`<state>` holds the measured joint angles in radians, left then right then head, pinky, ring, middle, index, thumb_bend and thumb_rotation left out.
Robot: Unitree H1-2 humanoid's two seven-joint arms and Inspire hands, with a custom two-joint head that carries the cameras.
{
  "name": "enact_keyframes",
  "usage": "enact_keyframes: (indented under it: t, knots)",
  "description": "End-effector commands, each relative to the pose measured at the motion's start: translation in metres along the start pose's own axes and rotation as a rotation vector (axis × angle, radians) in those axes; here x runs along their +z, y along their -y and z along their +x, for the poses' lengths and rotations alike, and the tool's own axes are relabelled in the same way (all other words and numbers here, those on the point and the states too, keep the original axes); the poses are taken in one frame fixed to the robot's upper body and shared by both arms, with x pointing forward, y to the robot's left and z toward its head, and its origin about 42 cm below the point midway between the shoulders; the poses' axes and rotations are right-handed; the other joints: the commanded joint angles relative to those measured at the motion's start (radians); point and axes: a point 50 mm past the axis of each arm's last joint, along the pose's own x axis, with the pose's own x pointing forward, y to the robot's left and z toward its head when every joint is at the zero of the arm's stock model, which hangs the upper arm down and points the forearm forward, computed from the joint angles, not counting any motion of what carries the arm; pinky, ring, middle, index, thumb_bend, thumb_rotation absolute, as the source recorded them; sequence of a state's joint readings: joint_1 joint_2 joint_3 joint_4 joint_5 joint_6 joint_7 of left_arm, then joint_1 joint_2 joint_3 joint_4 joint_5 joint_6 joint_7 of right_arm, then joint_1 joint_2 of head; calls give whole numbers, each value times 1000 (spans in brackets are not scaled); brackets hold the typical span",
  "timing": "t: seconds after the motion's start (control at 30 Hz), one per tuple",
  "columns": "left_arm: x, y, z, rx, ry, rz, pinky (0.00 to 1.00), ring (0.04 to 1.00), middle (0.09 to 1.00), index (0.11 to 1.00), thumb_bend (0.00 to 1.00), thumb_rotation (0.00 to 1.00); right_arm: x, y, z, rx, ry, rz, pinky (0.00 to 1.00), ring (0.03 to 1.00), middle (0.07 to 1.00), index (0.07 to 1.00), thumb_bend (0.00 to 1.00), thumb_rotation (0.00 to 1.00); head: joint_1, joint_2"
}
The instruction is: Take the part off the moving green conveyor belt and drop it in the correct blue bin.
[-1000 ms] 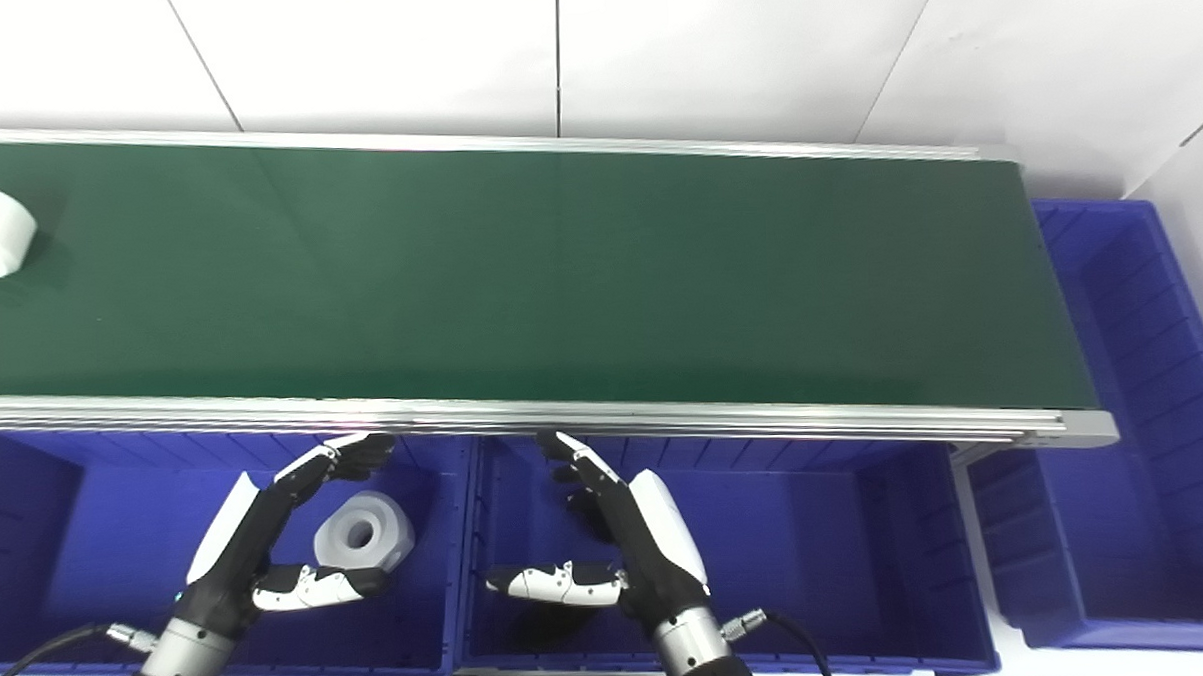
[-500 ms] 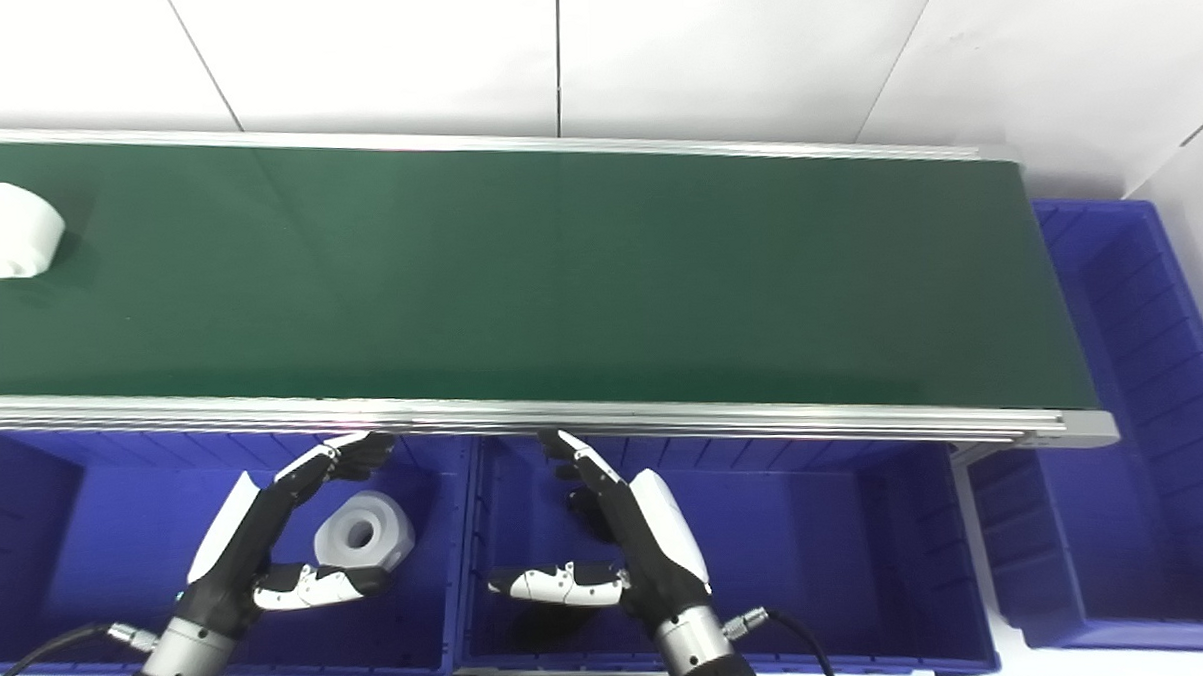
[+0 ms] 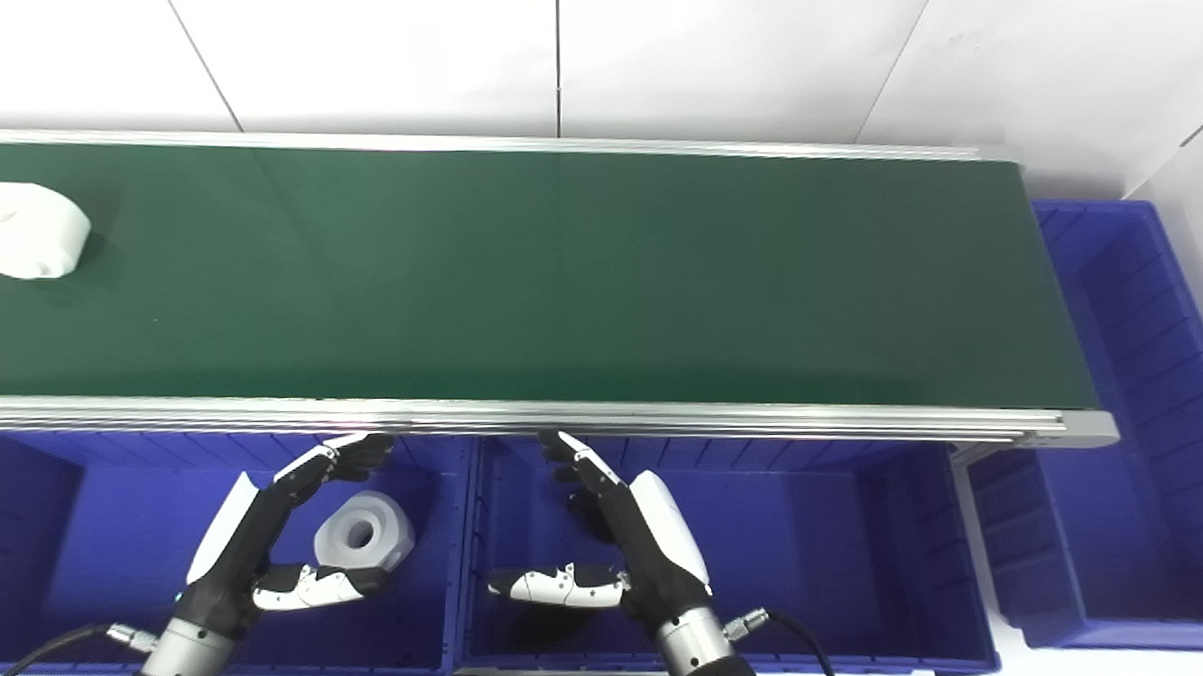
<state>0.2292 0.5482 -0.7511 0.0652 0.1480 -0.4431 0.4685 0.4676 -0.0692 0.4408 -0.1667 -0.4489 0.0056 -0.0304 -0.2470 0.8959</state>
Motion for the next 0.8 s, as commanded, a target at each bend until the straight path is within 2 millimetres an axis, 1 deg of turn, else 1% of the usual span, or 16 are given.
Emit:
enact_keyframes:
  t: [0.0, 0.03, 0.07, 0.1, 0.13, 0.17, 0.2, 0.23, 0.27, 0.3, 0.4, 0.43, 0.47, 0.5, 0.57, 0.77]
  knots:
    - [5, -4, 2, 23, 43, -3, 713, 758, 780, 780, 725, 599, 11, 1, 0, -14, 72, 2, 737, 823, 858, 897, 853, 331, 34, -18]
    - [4, -2, 2, 22, 42, 0, 714, 759, 780, 780, 725, 599, 8, 1, -1, -14, 71, 2, 736, 823, 858, 897, 853, 331, 99, -51]
    - [3, 1, 2, 22, 42, 6, 713, 759, 780, 780, 724, 603, 5, 1, -2, -13, 72, 3, 731, 820, 858, 898, 851, 328, 130, -66]
    - [2, 4, 1, 23, 42, 12, 712, 759, 780, 780, 724, 613, 2, 1, -3, -10, 75, 4, 721, 818, 860, 900, 846, 324, 191, -100]
    - [1, 8, 1, 24, 39, 11, 709, 757, 779, 780, 723, 615, -2, 2, -5, -5, 75, 5, 714, 818, 864, 904, 839, 320, 219, -118]
    - [-1, 11, 1, 24, 35, 9, 696, 751, 777, 777, 731, 612, -6, 3, -6, -2, 74, 4, 700, 816, 871, 910, 834, 323, 265, -156]
    - [-2, 14, 0, 22, 33, 8, 682, 744, 774, 773, 742, 609, -9, 4, -8, -2, 73, 5, 689, 814, 877, 915, 832, 328, 275, -164]
    - [-3, 17, 0, 17, 30, 9, 677, 740, 773, 768, 743, 598, -12, 4, -9, -2, 70, 4, 703, 815, 877, 916, 833, 334, 314, -203]
    - [-4, 19, 0, 7, 26, 8, 678, 740, 772, 765, 746, 591, -15, 5, -10, -3, 70, 5, 714, 815, 876, 917, 833, 338, 320, -210]
    - [-6, 20, 0, -2, 22, 10, 679, 740, 772, 762, 755, 581, -17, 5, -11, -2, 71, 9, 726, 814, 874, 919, 830, 335, 340, -243]
    - [-11, 21, -1, -19, 15, 29, 672, 735, 768, 757, 778, 581, -21, 4, -12, -2, 80, 20, 727, 811, 875, 920, 825, 319, 352, -278]
    - [-13, 21, -1, -21, 13, 34, 667, 730, 763, 753, 786, 579, -23, 4, -11, -3, 83, 20, 724, 808, 873, 918, 827, 316, 352, -299]
    - [-13, 21, -1, -21, 12, 37, 663, 726, 760, 751, 793, 577, -25, 3, -11, -5, 85, 20, 721, 805, 871, 916, 830, 316, 352, -299]
    - [-15, 21, -1, -22, 8, 39, 655, 720, 756, 746, 800, 573, -26, 2, -10, -5, 86, 22, 715, 799, 870, 913, 836, 320, 352, -321]
    - [-17, 22, 0, -26, 4, 41, 646, 714, 751, 741, 805, 567, -29, 1, -9, -6, 88, 25, 706, 794, 866, 908, 842, 312, 349, -334]
    - [-20, 22, 1, -21, 4, 55, 632, 701, 737, 726, 798, 564, -32, -1, -6, -12, 95, 29, 695, 785, 853, 890, 847, 279, 341, -357]
